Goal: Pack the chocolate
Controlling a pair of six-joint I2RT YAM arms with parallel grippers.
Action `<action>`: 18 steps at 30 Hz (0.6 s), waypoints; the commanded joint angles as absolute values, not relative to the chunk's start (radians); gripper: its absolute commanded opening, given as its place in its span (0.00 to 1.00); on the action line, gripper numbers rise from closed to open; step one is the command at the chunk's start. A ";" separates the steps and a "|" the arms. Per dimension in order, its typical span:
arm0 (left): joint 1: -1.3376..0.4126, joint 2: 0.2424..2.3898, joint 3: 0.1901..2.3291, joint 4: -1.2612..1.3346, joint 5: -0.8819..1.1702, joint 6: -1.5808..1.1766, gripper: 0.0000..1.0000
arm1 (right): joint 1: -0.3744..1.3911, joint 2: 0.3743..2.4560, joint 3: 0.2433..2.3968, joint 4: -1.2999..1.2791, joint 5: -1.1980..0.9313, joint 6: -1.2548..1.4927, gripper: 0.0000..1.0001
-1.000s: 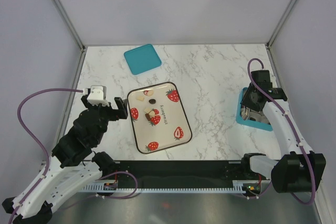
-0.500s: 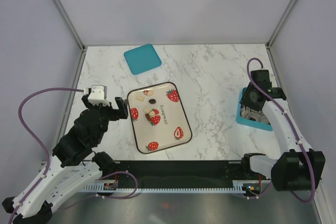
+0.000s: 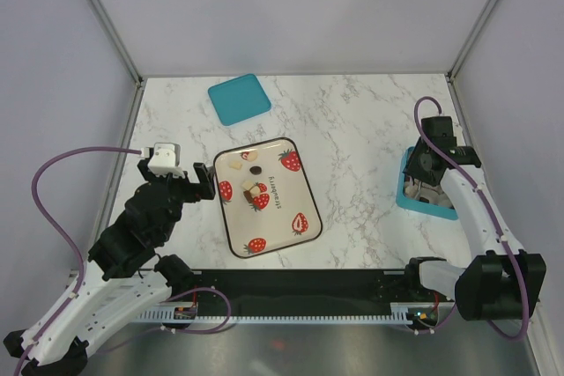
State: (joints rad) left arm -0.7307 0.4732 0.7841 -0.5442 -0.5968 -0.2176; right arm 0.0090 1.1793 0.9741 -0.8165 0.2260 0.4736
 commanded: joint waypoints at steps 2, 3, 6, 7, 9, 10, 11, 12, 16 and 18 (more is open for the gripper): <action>-0.735 0.480 0.784 -0.508 -0.611 -0.215 1.00 | 0.006 1.148 1.045 -0.821 0.225 0.451 0.47; -0.735 0.480 0.785 -0.509 -0.611 -0.215 1.00 | 0.005 1.146 1.061 -0.836 0.225 0.449 0.47; -0.735 0.479 0.785 -0.508 -0.607 -0.215 1.00 | 0.006 1.131 1.080 -0.853 0.213 0.445 0.47; -0.733 0.477 0.785 -0.508 -0.607 -0.215 1.00 | 0.006 1.128 1.086 -0.857 0.207 0.443 0.47; -0.733 0.476 0.785 -0.508 -0.606 -0.215 1.00 | 0.006 1.118 1.098 -0.870 0.177 0.440 0.47; -0.735 0.474 0.784 -0.508 -0.601 -0.216 1.00 | 0.006 1.111 1.104 -0.871 0.163 0.434 0.46; -0.735 0.479 0.784 -0.508 -0.598 -0.216 1.00 | 0.006 1.106 1.114 -0.873 0.135 0.428 0.46; -0.735 0.479 0.785 -0.508 -0.588 -0.218 1.00 | 0.008 1.103 1.118 -0.871 0.121 0.416 0.46; -0.735 0.495 0.792 -0.508 -0.551 -0.233 1.00 | 0.038 1.109 1.155 -0.868 0.084 0.382 0.46; -0.735 0.511 0.799 -0.509 -0.531 -0.245 1.00 | 0.060 1.112 1.187 -0.874 0.090 0.377 0.46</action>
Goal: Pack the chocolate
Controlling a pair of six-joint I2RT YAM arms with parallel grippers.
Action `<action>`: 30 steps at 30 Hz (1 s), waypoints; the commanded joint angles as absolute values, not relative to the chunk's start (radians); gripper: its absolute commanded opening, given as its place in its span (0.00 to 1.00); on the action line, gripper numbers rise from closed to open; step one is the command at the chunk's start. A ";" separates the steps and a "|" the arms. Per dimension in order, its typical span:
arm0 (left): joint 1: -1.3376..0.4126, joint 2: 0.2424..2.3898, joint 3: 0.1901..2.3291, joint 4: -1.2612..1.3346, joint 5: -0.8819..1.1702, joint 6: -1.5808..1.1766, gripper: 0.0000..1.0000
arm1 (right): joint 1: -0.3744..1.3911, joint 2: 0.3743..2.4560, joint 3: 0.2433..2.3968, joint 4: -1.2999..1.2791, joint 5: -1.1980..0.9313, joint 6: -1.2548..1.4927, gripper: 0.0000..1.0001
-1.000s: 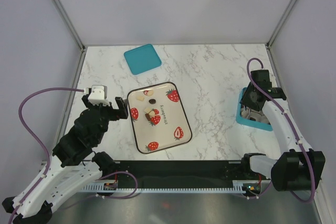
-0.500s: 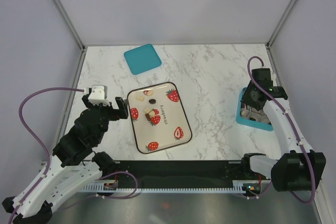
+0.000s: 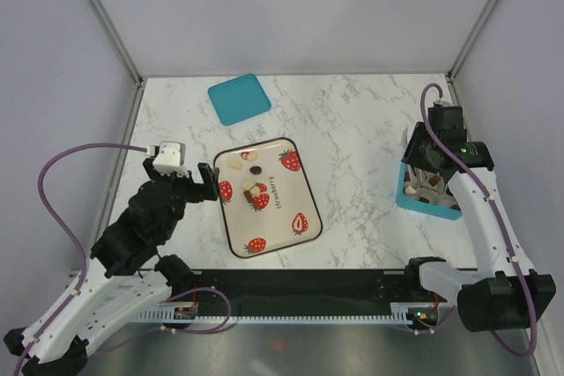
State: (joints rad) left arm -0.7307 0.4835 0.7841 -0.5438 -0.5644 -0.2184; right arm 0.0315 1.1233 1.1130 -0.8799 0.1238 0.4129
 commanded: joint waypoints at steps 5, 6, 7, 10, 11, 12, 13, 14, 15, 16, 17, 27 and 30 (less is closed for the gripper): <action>-0.733 0.577 0.867 -0.555 -0.451 -0.328 1.00 | 0.153 1.114 1.224 -0.871 0.071 0.385 0.46; -0.733 0.589 0.880 -0.563 -0.421 -0.345 1.00 | 0.167 1.114 1.223 -0.859 0.068 0.385 0.46; -0.733 0.609 0.908 -0.572 -0.404 -0.377 1.00 | 0.198 1.115 1.220 -0.851 0.058 0.382 0.46; -0.733 0.647 0.959 -0.592 -0.342 -0.441 1.00 | 0.241 1.144 1.209 -0.801 0.055 0.391 0.47; -0.732 0.678 0.971 -0.597 -0.330 -0.455 1.00 | 0.247 1.158 1.207 -0.778 0.042 0.394 0.47; -0.733 0.693 0.983 -0.598 -0.309 -0.468 1.00 | 0.250 1.175 1.209 -0.729 0.034 0.399 0.47; -0.733 0.712 1.003 -0.600 -0.298 -0.488 1.00 | 0.253 1.218 1.215 -0.706 0.020 0.400 0.48; -0.732 0.744 1.012 -0.603 -0.287 -0.497 1.00 | 0.255 1.241 1.226 -0.656 0.008 0.400 0.48; -0.733 0.762 1.019 -0.607 -0.269 -0.515 1.00 | 0.256 1.264 1.232 -0.628 0.008 0.399 0.48; -0.733 0.775 1.026 -0.610 -0.261 -0.526 1.00 | 0.258 1.308 1.239 -0.600 0.011 0.399 0.48; -0.733 0.787 1.028 -0.615 -0.252 -0.537 1.00 | 0.259 1.333 1.247 -0.575 0.015 0.397 0.48; -0.732 0.798 1.009 -0.617 -0.212 -0.557 1.00 | 0.308 1.673 1.427 -0.425 0.141 0.272 0.53; -0.732 0.770 1.005 -0.620 -0.207 -0.560 1.00 | 0.308 1.726 1.445 -0.410 0.175 0.235 0.56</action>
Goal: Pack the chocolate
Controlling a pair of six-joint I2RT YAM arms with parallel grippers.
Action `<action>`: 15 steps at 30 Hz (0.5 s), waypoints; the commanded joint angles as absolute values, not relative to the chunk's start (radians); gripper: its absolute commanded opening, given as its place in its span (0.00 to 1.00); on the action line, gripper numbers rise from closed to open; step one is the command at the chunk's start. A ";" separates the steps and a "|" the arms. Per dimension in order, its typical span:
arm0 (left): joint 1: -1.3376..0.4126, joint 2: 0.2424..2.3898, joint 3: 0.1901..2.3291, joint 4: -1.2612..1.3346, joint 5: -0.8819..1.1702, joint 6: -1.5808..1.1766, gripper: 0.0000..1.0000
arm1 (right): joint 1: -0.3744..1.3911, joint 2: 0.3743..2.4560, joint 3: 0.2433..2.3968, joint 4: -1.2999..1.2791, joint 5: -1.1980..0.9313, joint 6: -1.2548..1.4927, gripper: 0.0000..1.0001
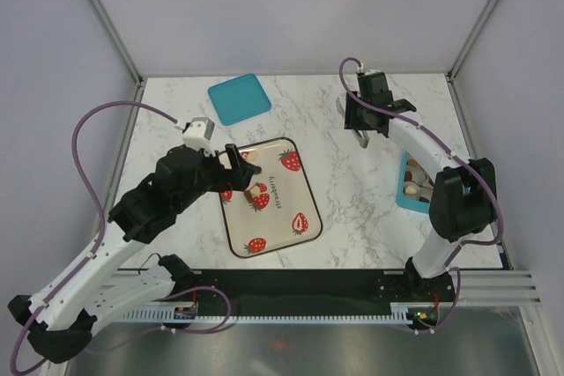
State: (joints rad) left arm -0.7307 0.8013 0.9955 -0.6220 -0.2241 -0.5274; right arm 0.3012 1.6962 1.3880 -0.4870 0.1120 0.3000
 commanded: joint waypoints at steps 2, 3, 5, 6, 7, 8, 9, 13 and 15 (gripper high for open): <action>-0.730 0.738 0.994 -0.630 -0.207 -0.566 1.00 | 0.310 1.778 1.460 -0.411 0.196 0.207 0.55; -0.732 0.730 0.986 -0.635 -0.206 -0.568 1.00 | 0.310 1.808 1.462 -0.408 0.204 0.201 0.55; -0.732 0.701 0.980 -0.653 -0.210 -0.569 1.00 | 0.310 1.833 1.470 -0.410 0.233 0.193 0.54; -0.732 0.692 0.979 -0.660 -0.215 -0.563 1.00 | 0.311 1.853 1.468 -0.407 0.239 0.193 0.55; -0.732 0.686 0.979 -0.667 -0.221 -0.561 1.00 | 0.310 1.861 1.460 -0.402 0.236 0.192 0.56; -0.732 0.678 0.979 -0.676 -0.233 -0.558 1.00 | 0.310 1.871 1.460 -0.397 0.223 0.190 0.56; -0.732 0.673 0.979 -0.681 -0.238 -0.557 1.00 | 0.313 1.893 1.460 -0.397 0.216 0.183 0.57; -0.732 0.673 0.982 -0.687 -0.245 -0.555 1.00 | 0.324 1.928 1.427 -0.402 0.207 0.176 0.57; -0.732 0.678 0.983 -0.689 -0.244 -0.557 1.00 | 0.331 1.937 1.402 -0.402 0.201 0.175 0.59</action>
State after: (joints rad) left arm -0.7307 0.6697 0.9813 -0.6811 -0.2298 -0.5350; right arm 0.3161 1.9305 1.4212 -0.4309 0.1963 0.1967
